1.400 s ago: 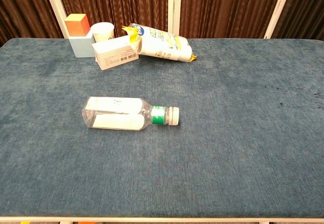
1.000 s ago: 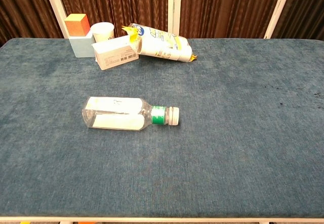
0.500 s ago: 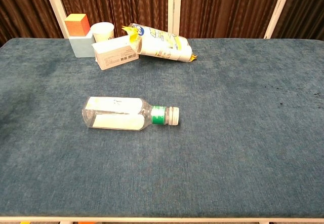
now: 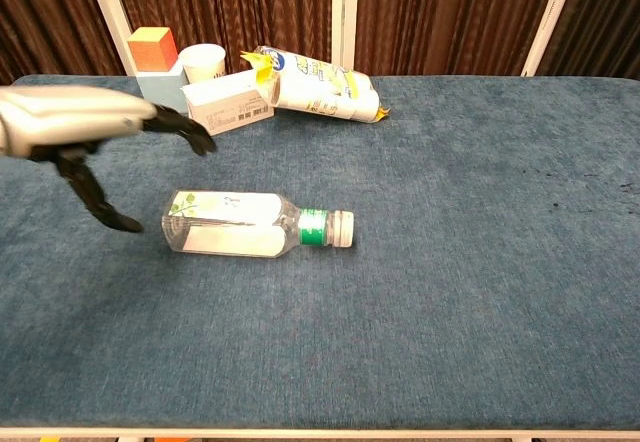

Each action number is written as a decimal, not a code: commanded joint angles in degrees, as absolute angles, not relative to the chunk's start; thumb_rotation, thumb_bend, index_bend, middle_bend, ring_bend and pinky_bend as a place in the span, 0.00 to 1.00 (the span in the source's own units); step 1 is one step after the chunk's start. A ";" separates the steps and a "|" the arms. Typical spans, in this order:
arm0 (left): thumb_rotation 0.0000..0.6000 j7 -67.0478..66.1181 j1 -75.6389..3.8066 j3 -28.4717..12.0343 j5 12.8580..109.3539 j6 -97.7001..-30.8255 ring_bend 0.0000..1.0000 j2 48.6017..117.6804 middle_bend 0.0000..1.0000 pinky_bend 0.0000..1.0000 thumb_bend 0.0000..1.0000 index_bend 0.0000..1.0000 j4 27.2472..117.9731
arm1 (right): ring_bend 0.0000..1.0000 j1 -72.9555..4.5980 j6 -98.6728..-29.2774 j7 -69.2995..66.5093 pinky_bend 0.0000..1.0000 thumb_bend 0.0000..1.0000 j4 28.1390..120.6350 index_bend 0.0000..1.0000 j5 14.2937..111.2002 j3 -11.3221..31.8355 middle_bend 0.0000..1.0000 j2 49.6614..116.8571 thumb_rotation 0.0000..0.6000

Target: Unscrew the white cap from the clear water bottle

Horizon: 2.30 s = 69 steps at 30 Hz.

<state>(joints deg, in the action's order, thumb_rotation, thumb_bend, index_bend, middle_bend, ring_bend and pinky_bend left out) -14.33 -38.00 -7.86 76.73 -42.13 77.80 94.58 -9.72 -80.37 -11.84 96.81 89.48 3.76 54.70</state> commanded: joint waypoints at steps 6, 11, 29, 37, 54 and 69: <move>1.00 -26.60 -42.05 -7.98 65.45 -45.80 0.09 90.85 0.18 0.19 0.14 0.18 87.73 | 0.00 -9.27 -81.05 -12.20 0.00 0.36 96.68 0.00 89.78 3.39 0.04 54.84 1.00; 1.00 -31.09 -42.54 -8.50 60.08 -49.51 0.18 94.59 0.26 0.31 0.14 0.23 85.68 | 0.00 -8.84 -81.54 -12.49 0.00 0.36 96.53 0.00 89.66 3.22 0.04 54.70 1.00; 1.00 -24.20 -41.85 -7.51 61.97 -53.21 0.46 95.87 0.55 0.60 0.31 0.56 84.70 | 0.00 -8.87 -81.51 -13.26 0.00 0.36 96.30 0.00 90.21 2.89 0.04 54.68 1.00; 1.00 3.44 -38.73 -8.65 74.15 -53.96 0.49 92.18 0.58 0.60 0.40 0.60 84.80 | 0.00 -14.14 -74.88 -16.05 0.00 0.23 101.89 0.00 92.55 3.63 0.05 50.30 0.93; 1.00 27.00 -38.38 -6.93 90.26 -66.48 0.49 98.90 0.58 0.58 0.40 0.59 76.23 | 0.00 -39.04 -45.74 -23.80 0.00 0.00 110.04 0.26 88.23 12.33 0.06 47.20 0.55; 1.00 26.46 -38.67 -7.21 89.84 -68.29 0.49 100.48 0.58 0.57 0.40 0.59 76.54 | 0.00 -45.31 -39.84 -19.98 0.00 0.00 110.98 0.26 83.85 12.85 0.06 50.53 0.54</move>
<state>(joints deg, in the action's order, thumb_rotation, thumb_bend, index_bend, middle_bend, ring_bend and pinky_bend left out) 26.44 -38.67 -7.21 89.84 -68.30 100.47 76.55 -45.26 -39.81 -20.04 110.92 83.89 12.91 50.48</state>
